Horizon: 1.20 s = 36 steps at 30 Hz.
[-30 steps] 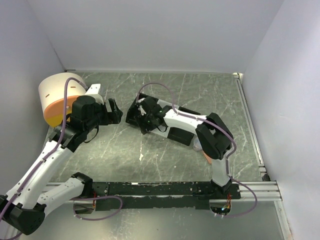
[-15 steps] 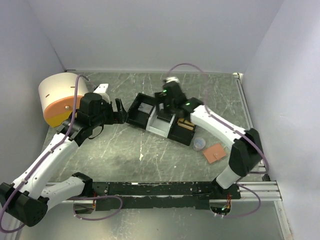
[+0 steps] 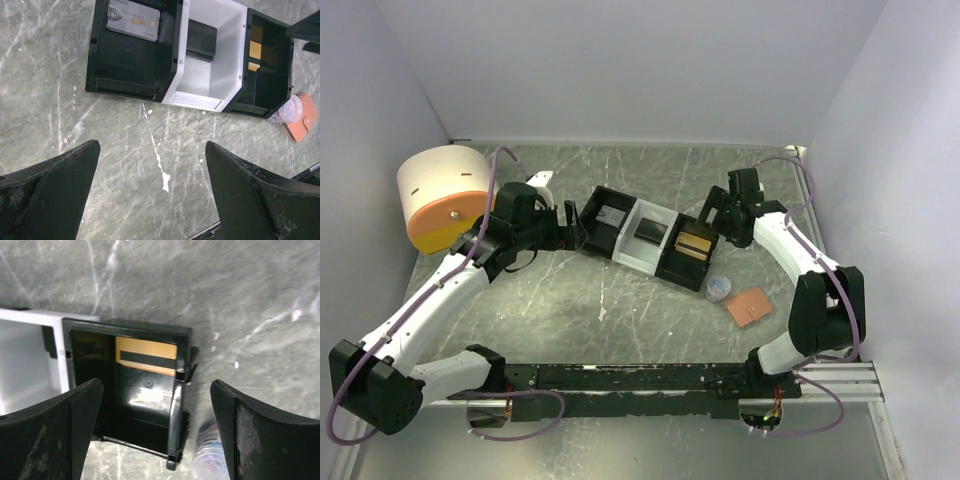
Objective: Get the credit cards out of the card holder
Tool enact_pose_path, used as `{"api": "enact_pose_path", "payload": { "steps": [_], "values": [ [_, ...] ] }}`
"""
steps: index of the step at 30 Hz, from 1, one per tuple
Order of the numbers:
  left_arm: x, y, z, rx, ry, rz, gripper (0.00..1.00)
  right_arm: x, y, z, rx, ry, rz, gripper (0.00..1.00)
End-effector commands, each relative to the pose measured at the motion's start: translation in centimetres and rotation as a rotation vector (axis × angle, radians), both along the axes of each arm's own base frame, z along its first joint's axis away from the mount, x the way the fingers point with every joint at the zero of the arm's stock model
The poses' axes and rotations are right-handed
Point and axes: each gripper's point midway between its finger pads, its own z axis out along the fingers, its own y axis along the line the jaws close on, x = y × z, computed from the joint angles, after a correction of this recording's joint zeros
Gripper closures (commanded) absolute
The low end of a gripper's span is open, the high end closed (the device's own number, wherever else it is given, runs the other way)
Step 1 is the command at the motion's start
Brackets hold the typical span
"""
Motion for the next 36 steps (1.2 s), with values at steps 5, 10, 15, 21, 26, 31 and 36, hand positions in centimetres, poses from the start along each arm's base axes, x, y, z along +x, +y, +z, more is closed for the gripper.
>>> {"api": "enact_pose_path", "payload": {
  "steps": [5,10,15,21,26,31,36],
  "values": [
    [-0.4,0.0,1.0,-0.011,-0.041,-0.019,0.01,0.7,3.1,-1.9,0.164,0.047,0.027,0.1],
    [-0.6,0.3,1.2,-0.008,-0.048,-0.001,0.01,1.5,3.6,-2.7,0.186,0.057,0.028,0.1],
    [-0.6,0.5,1.3,-0.006,-0.048,0.005,0.01,2.8,4.0,-2.8,0.183,0.046,0.058,0.11],
    [-0.6,0.4,1.1,-0.012,-0.043,0.005,0.01,3.9,5.1,-2.6,0.214,0.045,0.106,0.13],
    [-0.6,0.5,1.0,-0.011,-0.037,0.013,0.01,3.4,3.6,-2.4,0.164,0.069,0.024,0.12],
    [-0.6,0.4,1.1,-0.016,-0.041,0.015,0.01,1.8,3.1,-2.1,0.174,0.051,-0.026,0.11],
    [-0.5,0.3,1.1,-0.02,-0.041,0.013,0.01,1.3,4.3,-1.8,0.243,0.044,0.008,0.12]
  ]
}}
